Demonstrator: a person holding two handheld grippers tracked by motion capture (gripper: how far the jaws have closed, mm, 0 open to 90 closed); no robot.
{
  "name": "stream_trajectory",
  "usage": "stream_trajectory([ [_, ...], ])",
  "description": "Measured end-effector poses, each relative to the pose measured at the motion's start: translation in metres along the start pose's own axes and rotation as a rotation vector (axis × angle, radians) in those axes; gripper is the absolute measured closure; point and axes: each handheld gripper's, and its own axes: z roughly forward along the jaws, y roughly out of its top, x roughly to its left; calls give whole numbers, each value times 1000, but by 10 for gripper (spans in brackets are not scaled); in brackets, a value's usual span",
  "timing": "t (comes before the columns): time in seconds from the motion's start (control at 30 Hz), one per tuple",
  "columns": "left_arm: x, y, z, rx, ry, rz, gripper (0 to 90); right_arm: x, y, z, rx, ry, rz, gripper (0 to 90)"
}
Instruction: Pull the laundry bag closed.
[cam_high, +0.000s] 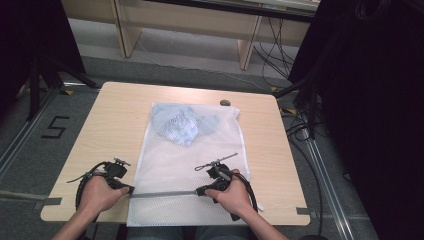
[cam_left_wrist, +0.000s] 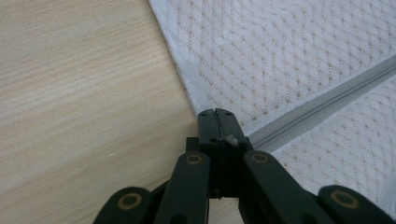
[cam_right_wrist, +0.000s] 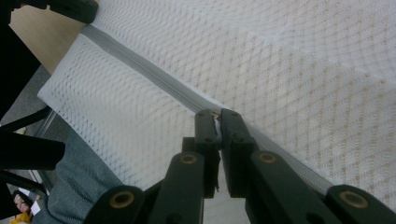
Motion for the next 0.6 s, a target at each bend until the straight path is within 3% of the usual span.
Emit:
stream_trajectory([
  [0.07,0,0,0,0,0,-1,900,3,-1,-2,24,-1,54,870],
  [0.17,0,0,0,3,4,-1,900,2,-1,-2,21,-8,53,870],
  [0.23,-3,-1,1,-4,-1,-42,900,2,-1,-3,26,-13,59,870],
  [0.3,-3,-1,1,-5,-1,-42,900,0,-1,-2,11,-6,33,870],
  [0.47,-3,0,1,-2,0,-43,900,1,-2,-5,21,-3,74,870],
  [0.5,-3,0,1,-3,0,-44,900,-2,-2,-5,14,-9,52,870],
  [0.6,-3,-1,1,-4,0,-44,900,-2,-3,-7,19,-9,62,870],
])
